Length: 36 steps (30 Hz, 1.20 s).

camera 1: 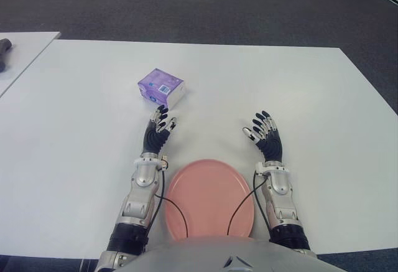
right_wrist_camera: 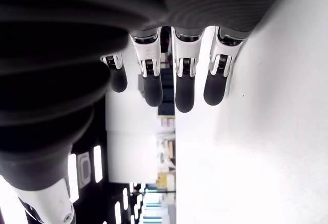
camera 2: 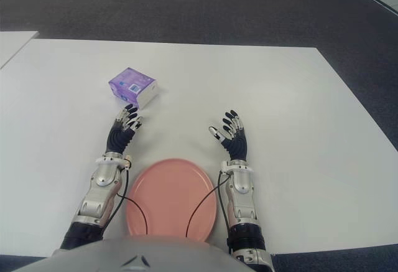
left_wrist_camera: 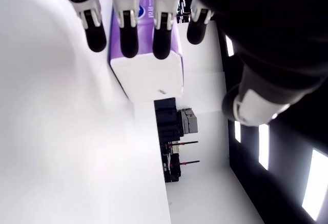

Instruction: Put the tissue paper into the plate.

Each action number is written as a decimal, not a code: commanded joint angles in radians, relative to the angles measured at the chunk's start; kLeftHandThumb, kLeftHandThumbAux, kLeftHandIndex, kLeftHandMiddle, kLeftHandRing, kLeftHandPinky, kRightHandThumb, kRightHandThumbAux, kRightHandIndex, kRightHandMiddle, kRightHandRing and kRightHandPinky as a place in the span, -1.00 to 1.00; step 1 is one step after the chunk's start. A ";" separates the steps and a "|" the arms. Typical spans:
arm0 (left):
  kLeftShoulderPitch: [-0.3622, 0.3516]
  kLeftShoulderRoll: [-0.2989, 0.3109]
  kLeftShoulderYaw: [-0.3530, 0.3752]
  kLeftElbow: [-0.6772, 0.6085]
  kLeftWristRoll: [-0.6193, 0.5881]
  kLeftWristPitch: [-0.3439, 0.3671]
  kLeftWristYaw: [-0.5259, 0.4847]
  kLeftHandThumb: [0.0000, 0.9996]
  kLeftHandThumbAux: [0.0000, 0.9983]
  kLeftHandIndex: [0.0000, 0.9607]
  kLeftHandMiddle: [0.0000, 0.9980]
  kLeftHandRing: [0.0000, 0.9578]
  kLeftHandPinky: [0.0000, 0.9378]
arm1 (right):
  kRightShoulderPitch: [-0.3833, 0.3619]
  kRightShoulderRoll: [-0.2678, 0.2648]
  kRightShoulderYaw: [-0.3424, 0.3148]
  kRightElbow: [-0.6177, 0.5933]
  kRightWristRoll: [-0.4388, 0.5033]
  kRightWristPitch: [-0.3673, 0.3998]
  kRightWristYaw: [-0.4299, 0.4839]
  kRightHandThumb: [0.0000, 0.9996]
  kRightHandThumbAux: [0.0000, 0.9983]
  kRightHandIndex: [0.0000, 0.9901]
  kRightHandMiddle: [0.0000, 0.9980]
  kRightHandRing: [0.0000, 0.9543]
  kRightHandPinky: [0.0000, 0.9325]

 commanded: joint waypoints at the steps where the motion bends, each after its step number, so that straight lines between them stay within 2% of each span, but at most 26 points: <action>1: 0.012 0.005 0.001 0.008 0.007 0.012 -0.010 -0.58 0.13 -0.77 -0.70 -0.71 -0.65 | 0.018 0.007 0.000 0.031 0.006 0.016 0.002 -0.48 0.44 -0.78 -0.64 -0.60 -0.53; 15: 0.001 0.008 0.007 0.031 0.004 0.004 -0.007 -0.55 0.13 -0.76 -0.72 -0.73 -0.67 | 0.022 0.009 0.001 0.020 0.016 0.022 0.011 -0.46 0.44 -0.77 -0.61 -0.58 -0.55; 28: -0.009 0.011 0.007 0.053 0.004 -0.008 -0.009 -0.56 0.10 -0.76 -0.70 -0.72 -0.68 | 0.015 0.013 -0.004 0.024 0.019 0.034 0.006 -0.44 0.44 -0.75 -0.57 -0.52 -0.44; 36: -0.033 0.016 0.021 0.077 0.000 -0.029 -0.005 -0.55 0.11 -0.76 -0.72 -0.75 -0.73 | 0.012 0.013 -0.002 0.026 0.016 0.039 0.007 -0.45 0.44 -0.76 -0.56 -0.52 -0.48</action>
